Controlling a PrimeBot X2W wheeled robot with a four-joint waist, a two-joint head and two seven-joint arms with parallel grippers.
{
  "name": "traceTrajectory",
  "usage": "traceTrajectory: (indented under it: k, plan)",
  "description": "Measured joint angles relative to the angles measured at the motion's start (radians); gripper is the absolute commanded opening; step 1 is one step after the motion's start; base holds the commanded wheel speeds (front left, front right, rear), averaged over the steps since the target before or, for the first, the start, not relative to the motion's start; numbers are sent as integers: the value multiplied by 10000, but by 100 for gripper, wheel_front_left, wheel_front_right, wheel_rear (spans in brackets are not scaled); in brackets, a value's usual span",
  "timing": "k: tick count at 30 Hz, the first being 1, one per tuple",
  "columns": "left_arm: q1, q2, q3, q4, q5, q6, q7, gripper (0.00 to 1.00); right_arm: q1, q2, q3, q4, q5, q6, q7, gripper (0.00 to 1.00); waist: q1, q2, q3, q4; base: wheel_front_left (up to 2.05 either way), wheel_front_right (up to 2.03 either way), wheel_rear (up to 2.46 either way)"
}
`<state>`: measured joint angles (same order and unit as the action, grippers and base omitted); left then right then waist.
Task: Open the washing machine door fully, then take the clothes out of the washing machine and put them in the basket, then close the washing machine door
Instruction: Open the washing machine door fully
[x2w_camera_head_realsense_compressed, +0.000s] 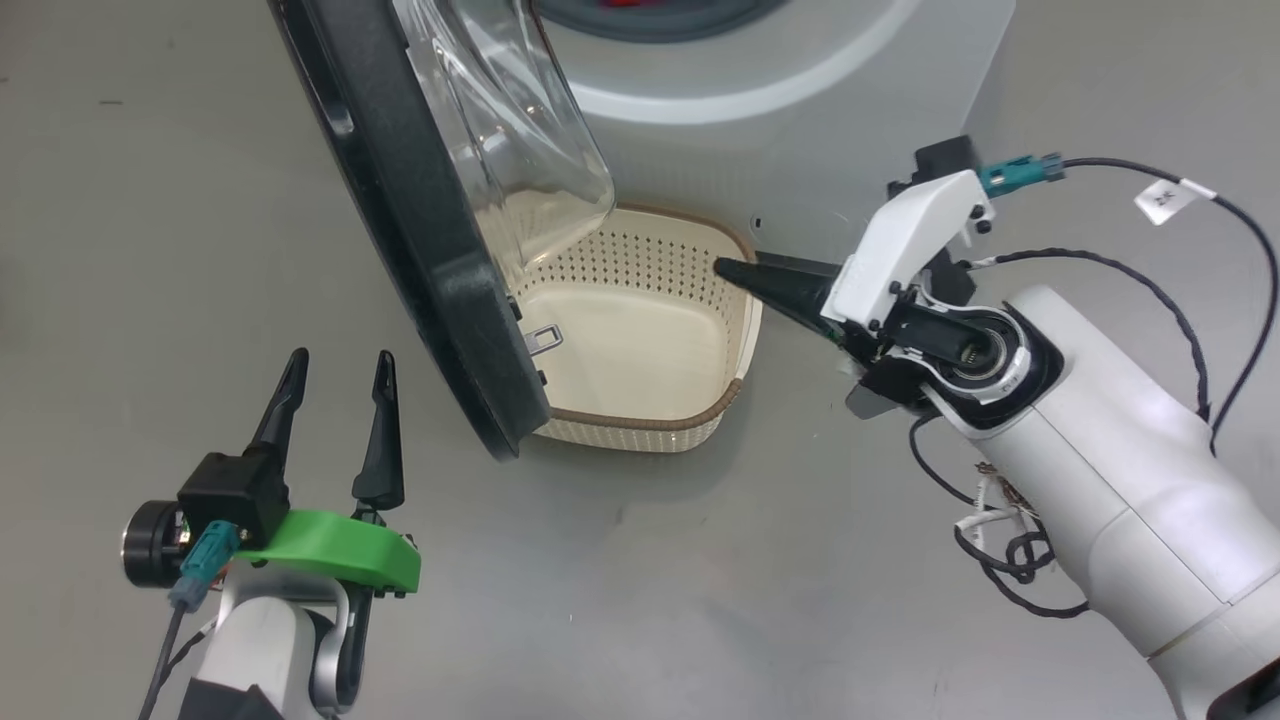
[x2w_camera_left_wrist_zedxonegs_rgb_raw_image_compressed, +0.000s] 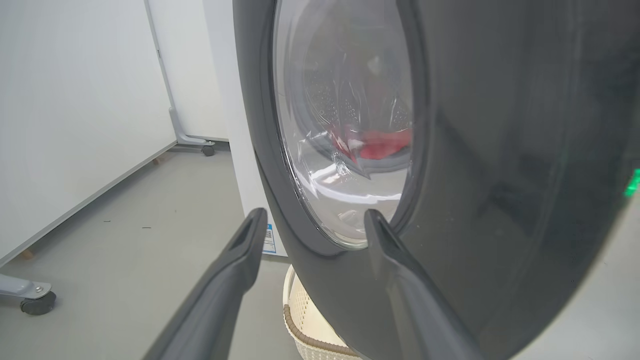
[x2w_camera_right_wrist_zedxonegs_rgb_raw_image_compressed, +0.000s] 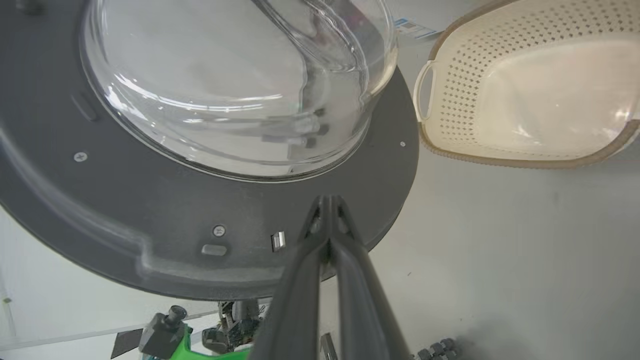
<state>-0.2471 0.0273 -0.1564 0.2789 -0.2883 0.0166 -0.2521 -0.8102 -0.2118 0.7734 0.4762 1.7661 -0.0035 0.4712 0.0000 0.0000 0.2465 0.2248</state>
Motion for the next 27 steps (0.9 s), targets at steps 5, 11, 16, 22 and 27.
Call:
traceTrajectory:
  k: [5, 11, 16, 22, 27]
  plan:
    - [237, 92, 353, 0, 40, 100, 0, 100, 240, -644, 508, 15, -1726, 495, -1289, 0, 0, 0, -351, -368, 0, 0, 0]
    - [545, 144, 629, -13, 144, 138, 0, 100, 370, -1753, 1361, -48, -4669, 846, -3260, 0, 0, 0, -712, -871, 0, 0, 0]
    - [759, 171, 855, -33, 144, 182, 0, 100, 397, -1983, 1511, -282, -5812, 836, -4552, 0, 0, 0, -913, -1185, 0, 0, 0]
    - [892, 176, 882, -31, 190, 182, 0, 100, 892, -2389, 1697, -451, -7120, 504, -6215, 0, 0, 0, -1206, -1476, 0, 0, 0]
    - [1063, 176, 961, -52, 255, 180, 0, 100, 1513, -2426, 1661, -589, -7591, -31, -7473, 0, 0, 0, -1389, -1574, 0, 0, 0]
